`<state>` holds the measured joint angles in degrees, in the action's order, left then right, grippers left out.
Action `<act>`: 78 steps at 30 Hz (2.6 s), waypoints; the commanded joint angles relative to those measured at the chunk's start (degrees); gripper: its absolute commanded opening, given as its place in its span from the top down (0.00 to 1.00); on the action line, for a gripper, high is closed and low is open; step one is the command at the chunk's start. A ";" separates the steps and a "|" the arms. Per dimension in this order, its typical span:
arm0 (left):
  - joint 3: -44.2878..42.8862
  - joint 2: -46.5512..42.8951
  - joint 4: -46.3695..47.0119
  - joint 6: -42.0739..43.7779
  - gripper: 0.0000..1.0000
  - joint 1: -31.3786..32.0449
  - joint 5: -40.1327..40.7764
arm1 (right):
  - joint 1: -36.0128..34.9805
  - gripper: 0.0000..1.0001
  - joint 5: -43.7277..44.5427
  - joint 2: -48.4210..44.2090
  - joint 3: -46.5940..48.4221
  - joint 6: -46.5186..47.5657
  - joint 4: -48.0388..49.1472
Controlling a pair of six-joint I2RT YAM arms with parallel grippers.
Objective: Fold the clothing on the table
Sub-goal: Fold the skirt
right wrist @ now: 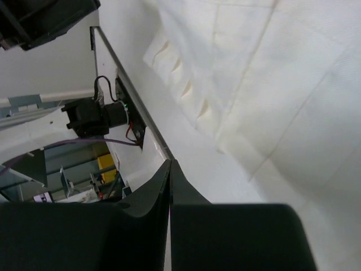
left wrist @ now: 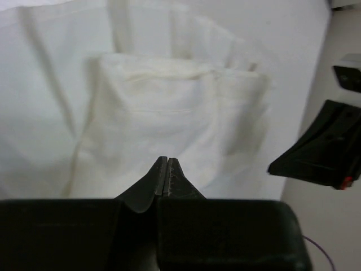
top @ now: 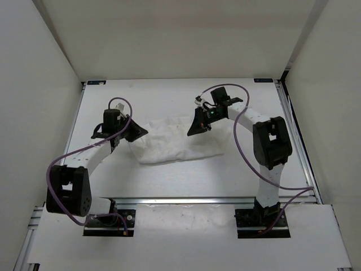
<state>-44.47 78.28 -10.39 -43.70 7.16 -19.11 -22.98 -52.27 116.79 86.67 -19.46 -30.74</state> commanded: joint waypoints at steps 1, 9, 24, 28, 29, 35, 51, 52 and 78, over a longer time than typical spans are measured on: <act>-0.27 0.82 8.97 -7.60 1.00 1.27 -9.26 | 0.22 1.00 -2.65 -1.75 -4.49 -0.93 3.23; 3.24 9.77 24.09 -15.52 1.00 5.58 -10.15 | 0.04 1.00 -3.10 6.24 -3.80 0.04 2.36; 1.23 22.09 28.06 -15.27 1.00 2.25 0.12 | 0.39 1.00 -2.14 10.39 -5.55 -0.14 0.33; 0.35 23.76 27.71 -13.69 1.00 2.24 3.55 | 0.83 1.00 -1.70 9.77 -6.95 0.74 -0.46; -0.26 24.37 26.84 -13.34 1.00 2.16 4.17 | 1.01 1.00 -1.43 9.94 -7.57 0.92 -1.07; -1.41 22.80 21.04 -8.33 1.00 2.07 9.61 | 3.21 1.00 -2.04 8.10 -7.84 2.15 -0.46; 4.82 -0.94 17.25 -11.76 1.00 3.81 1.17 | 14.71 0.43 14.27 -14.83 -14.15 3.90 -8.44; 5.44 -0.94 16.73 -11.41 1.00 4.61 1.62 | 14.81 0.44 17.09 -15.71 -16.17 4.17 -8.28; 6.76 9.52 4.94 2.57 1.00 4.97 11.73 | 17.18 0.35 26.43 -12.91 -26.74 -4.52 8.50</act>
<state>-36.25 86.85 -3.49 -43.40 12.75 -9.50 -6.28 -29.06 102.08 57.49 -23.20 -24.77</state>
